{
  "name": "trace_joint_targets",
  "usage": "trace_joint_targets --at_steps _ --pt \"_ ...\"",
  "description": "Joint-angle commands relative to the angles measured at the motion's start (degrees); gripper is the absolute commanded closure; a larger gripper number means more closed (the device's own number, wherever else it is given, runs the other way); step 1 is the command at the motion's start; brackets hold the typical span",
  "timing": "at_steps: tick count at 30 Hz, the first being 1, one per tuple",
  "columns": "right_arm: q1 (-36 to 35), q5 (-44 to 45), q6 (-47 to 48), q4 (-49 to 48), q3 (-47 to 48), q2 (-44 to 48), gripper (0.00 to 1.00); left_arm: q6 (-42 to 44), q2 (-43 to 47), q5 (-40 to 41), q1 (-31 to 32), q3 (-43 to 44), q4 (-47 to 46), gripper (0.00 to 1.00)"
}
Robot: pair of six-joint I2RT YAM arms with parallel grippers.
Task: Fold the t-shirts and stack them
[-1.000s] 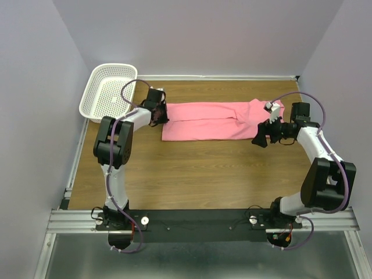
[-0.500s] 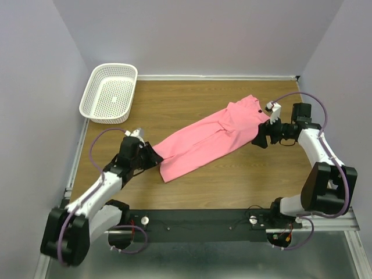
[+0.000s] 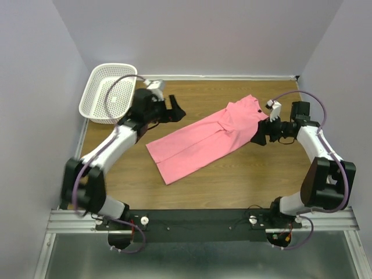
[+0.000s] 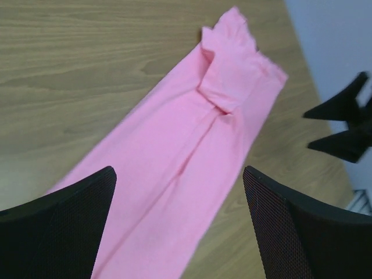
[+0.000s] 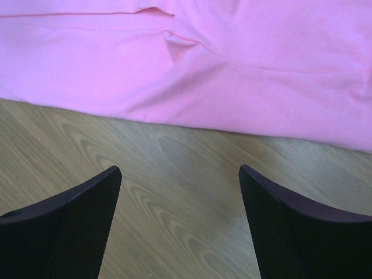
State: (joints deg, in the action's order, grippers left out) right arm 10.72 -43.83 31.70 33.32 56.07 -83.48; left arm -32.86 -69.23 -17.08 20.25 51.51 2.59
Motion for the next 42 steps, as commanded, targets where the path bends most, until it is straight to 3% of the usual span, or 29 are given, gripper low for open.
trace_joint_targets --at_steps 1,2,4,5,9,14,21,28,30,31,34,38,42 --pt "0.53 3.83 -8.12 -5.44 0.97 0.77 0.12 16.57 -24.59 -5.32 1.72 16.21 2.58 0.05" --pt "0.62 7.24 -12.41 -8.42 0.27 1.3 0.13 18.43 -29.25 -5.85 2.68 26.0 4.68 0.07" --pt "1.23 9.29 -14.73 -9.85 -0.17 1.48 0.15 21.77 -41.95 -6.99 3.48 35.2 11.1 0.1" --pt "1.75 9.55 -16.22 -10.81 -0.61 1.83 0.16 22.48 -45.95 -7.35 4.09 43.86 13.3 0.12" --pt "5.09 8.59 -17.46 -11.44 -1.23 2.53 0.16 24.42 -64.4 -9.8 4.97 60.93 23.13 0.26" --pt "6.94 7.8 -17.82 -11.52 -1.84 1.57 0.16 25.65 -75.16 -13.94 6.11 75.47 28.43 0.32" --pt "8.44 6.92 -17.73 -11.44 -2.46 0.69 0.17 22.93 -79.83 -17.2 7.17 77.78 27.38 0.37" --pt "8.97 5.95 -17.73 -11.35 -2.55 0.51 0.17 21.35 -81.32 -15.97 9.1 77.6 27.2 0.56" --pt "9.05 5.78 -17.73 -11.35 -2.64 0.78 0.17 20.21 -81.5 -13.96 9.02 78.13 27.2 0.65" --pt "9.05 5.69 -17.64 -11.35 -2.81 0.86 0.17 19.6 -81.33 -11.33 8.84 78.31 27.12 0.81" --pt "9.23 5.6 -17.38 -11.26 -3.16 1.3 0.17 16.35 -80.36 -7.98 7.71 78.22 26.42 1.0" --pt "9.23 5.69 -17.03 -11.26 -3.16 1.13 0.17 11.43 -77.46 -4.28 4.45 74.63 24.75 1.0" --pt "9.14 4.55 -16.59 -11.09 -2.9 -0.54 0.16 7.04 -69.14 -1.12 -0.73 60.58 18.53 1.0"
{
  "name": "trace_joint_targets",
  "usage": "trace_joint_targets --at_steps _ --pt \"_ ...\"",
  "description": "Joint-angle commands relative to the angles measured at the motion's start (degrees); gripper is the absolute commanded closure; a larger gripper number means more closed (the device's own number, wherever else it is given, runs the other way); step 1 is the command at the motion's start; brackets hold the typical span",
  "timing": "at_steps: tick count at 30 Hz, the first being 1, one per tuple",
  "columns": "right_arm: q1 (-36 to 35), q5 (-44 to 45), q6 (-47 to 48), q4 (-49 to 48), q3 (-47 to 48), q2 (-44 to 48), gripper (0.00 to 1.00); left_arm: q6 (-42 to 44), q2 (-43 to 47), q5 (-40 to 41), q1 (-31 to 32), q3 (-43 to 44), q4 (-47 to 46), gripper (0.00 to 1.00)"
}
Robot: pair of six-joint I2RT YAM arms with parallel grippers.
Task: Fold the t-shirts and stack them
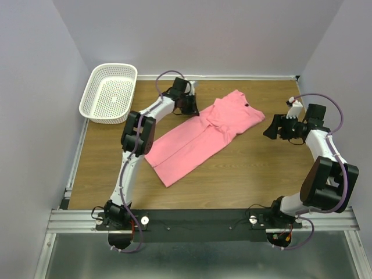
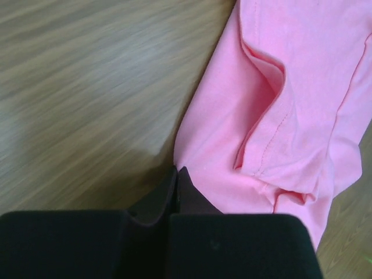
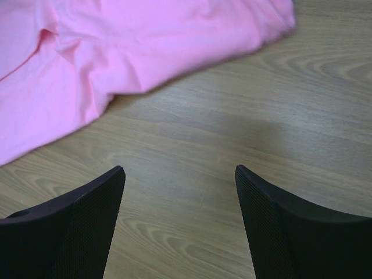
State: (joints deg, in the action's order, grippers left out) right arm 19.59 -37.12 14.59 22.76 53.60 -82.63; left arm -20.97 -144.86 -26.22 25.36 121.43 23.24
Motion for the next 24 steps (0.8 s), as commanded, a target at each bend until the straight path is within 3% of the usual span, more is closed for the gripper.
trace_joint_targets --at_steps 1,4,5,6,7,8,9,11,13,14,15,18,20,22,24 --pt "0.27 -2.95 1.05 -0.27 -0.26 -1.83 0.16 -4.87 8.26 8.63 -6.72 -12.15 -3.72 1.0" --pt "-1.31 -5.41 3.07 1.57 0.62 -3.41 0.16 -5.14 14.49 8.39 -9.54 -22.18 -9.07 1.0" --pt "-2.01 -7.5 5.08 2.1 0.89 -3.85 0.16 -4.78 15.82 7.51 -10.07 -25.07 -9.79 0.9" --pt "-4.45 -9.35 7.19 3.15 1.5 -3.94 0.15 -4.08 16.88 6.63 -10.07 -25.97 -10.32 0.65" --pt "-6.13 -11.55 10.34 8.04 2.2 -4.2 0.14 -3.29 19.06 4.53 -10.16 -26.76 -10.32 0.56" --pt "-8.41 -13.92 14.98 12.09 3.08 -4.29 0.14 -2.76 20.39 3.46 -9.99 -27.64 -10.5 0.5" --pt "-14.35 -16.99 27.3 16.22 3.69 -4.47 0.13 -1.63 21.97 2.67 -10.07 -29.47 -10.67 0.43" --pt "-21.93 -15.71 42.63 23.61 3.71 -3.6 0.13 -0.57 27.94 2.92 -9.98 -31.42 -10.76 0.38" --pt "-33.53 -13.86 50.15 23.12 1.08 -0.53 0.12 2.07 36.28 5.47 -9.98 -34.75 -10.15 0.32" --pt "-37.22 -12.81 53.23 18.94 -2.24 0.62 0.11 3.29 39.62 9.74 -9.98 -36.07 -10.32 0.31" --pt "-45.7 -8.71 51.78 14.72 -3.84 1.5 0.07 5.83 43.13 12.22 -10.07 -39.13 -10.32 0.3" --pt "-62.5 5.01 45.98 -3.12 -8.86 2.83 0.07 8.22 59.47 25.57 -10.07 -48.89 -11.81 0.21" --pt "-68.43 12.82 44.3 -11.67 -8.35 -0.15 0.08 10.07 73.27 34.02 -10.42 -55.21 -15.76 0.14" --pt "-74.07 17.06 42.9 -15.8 -7.03 -2.7 0.11 10.6 86.24 38.14 -11.12 -64.44 -18.76 0.07" --pt "-77.49 21.63 43.67 -19.06 -5.36 -6.66 0.13 11.04 93.67 38.87 -11.65 -71.46 -20.25 0.06"
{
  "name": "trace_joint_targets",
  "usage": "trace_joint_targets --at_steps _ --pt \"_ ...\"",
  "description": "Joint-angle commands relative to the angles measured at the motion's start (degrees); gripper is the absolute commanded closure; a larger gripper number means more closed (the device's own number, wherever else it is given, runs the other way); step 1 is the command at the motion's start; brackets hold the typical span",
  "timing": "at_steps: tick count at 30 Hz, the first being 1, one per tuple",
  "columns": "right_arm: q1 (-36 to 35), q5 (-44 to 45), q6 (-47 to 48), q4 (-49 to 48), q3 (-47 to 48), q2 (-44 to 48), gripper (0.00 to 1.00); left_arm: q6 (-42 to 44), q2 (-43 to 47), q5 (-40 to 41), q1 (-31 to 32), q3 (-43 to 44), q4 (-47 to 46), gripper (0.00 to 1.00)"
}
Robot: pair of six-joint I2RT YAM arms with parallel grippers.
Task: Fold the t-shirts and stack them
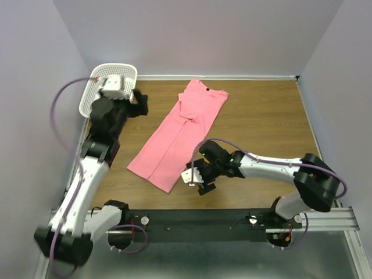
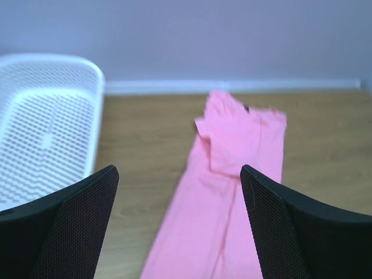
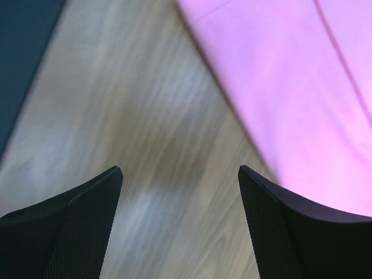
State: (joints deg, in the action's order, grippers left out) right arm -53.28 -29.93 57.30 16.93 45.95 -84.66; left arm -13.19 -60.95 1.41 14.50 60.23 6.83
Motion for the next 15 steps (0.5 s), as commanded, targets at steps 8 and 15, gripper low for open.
trace_joint_targets --at_steps 8,15 --pt "-10.09 19.82 1.86 -16.4 7.92 -15.87 0.26 1.33 28.34 14.93 -1.05 -17.69 -3.14 0.05" --pt "-10.97 19.92 1.41 -18.42 8.19 -19.58 0.6 1.24 29.57 14.94 -1.05 -17.69 -3.23 0.05"
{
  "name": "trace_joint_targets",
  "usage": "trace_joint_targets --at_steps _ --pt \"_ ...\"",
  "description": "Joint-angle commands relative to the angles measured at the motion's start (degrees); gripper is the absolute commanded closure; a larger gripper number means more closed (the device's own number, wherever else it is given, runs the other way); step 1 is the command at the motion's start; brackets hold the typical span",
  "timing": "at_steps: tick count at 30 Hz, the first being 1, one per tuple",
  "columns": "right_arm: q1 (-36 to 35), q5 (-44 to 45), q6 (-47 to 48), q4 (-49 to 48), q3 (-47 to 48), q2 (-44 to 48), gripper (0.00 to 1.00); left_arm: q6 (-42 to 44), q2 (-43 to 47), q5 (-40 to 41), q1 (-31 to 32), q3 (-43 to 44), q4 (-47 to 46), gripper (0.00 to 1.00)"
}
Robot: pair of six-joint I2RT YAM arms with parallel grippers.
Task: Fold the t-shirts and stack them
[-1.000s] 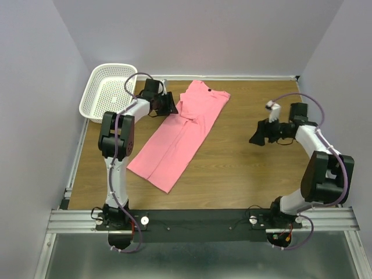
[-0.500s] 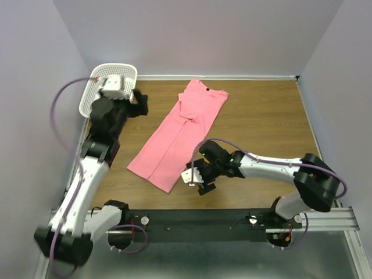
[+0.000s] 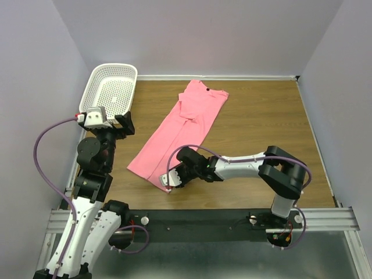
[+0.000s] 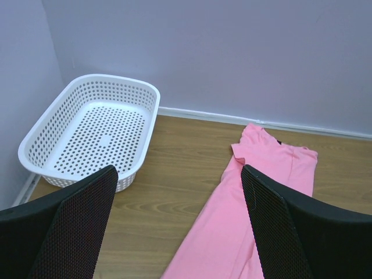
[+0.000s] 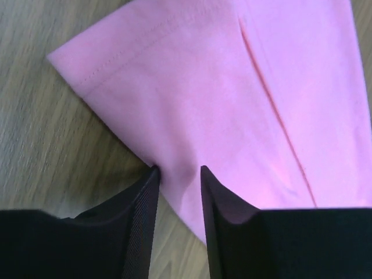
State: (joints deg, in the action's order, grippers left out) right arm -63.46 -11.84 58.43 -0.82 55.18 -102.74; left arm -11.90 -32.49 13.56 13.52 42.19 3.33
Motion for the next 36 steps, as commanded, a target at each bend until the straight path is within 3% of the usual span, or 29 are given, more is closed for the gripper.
trace_joint_targets --at_steps 1,2,8,15,16,17,18,21,22,24,27,28,30,33,34,36 --pt "-0.79 1.12 0.54 -0.59 -2.08 -0.8 0.85 -0.05 1.29 2.61 -0.16 0.34 0.27 0.05" --pt "-0.87 0.5 0.89 -0.5 -3.14 1.03 0.99 -0.05 1.38 2.44 -0.07 0.34 0.27 0.05" --pt "-0.87 -3.9 5.28 7.82 -12.89 11.05 0.99 0.21 0.33 -3.62 -0.07 -0.09 -1.31 0.05" --pt "-0.87 2.58 5.73 22.33 -26.78 34.77 0.99 -4.86 -8.62 -23.74 -0.16 -1.06 -8.42 0.05" --pt "-0.79 4.26 4.94 23.92 -28.88 39.67 0.93 -6.54 -13.17 -27.59 -0.07 -1.06 -10.87 0.05" --pt "-0.79 5.76 4.24 24.54 -28.9 41.98 0.8 -8.56 -15.74 -29.97 -0.07 -1.06 -12.54 0.05" --pt "-0.35 8.47 2.93 25.16 -30.9 44.18 0.56 -11.88 -18.81 -31.82 0.1 -0.37 -15.26 0.05" --pt "3.77 8.76 -0.24 26.66 -31.01 52.0 0.41 -15.87 -34.18 -34.56 2.03 4.1 -15.38 0.09" --pt "6.74 8.59 -0.86 26.57 -30.83 55.51 0.37 -17.35 -42.48 -33.7 3.43 8.82 -13.46 0.12" --pt "11.05 8.23 -3.84 25.44 -30.48 58.25 0.29 -17.72 -50.09 -32.99 4.67 15.61 -12.83 0.14" --pt "14.58 11.47 -12.42 18.07 -31.18 60.37 0.19 -17.98 -64.86 -30.1 5.46 26.13 -9.67 0.2" --pt "16.51 14.53 -13.77 16.05 -31.27 59.85 0.11 -18.07 -71.77 -28.43 5.55 29.32 -5.57 0.23" --pt "23.59 16.93 -17.72 11.91 -29.61 56.26 0.07 -17.02 -77.96 -24.03 5.55 37.82 -1.77 0.25" --pt "34.16 11.41 -25.61 12.33 -22.15 49.85 0.08 -15.61 -86.41 -21.91 5.55 43.83 3.6 0.25" --pt "42.46 1.91 -27.57 13.2 -19.52 44.78 0.09 -15.43 -88.43 -21.91 5.55 45.68 4.39 0.26" --pt "49.28 -7.37 -30.56 15.58 -13.1 38.78 0.1 -15.26 -89.15 -22.17 5.55 45.96 4.4 0.26"
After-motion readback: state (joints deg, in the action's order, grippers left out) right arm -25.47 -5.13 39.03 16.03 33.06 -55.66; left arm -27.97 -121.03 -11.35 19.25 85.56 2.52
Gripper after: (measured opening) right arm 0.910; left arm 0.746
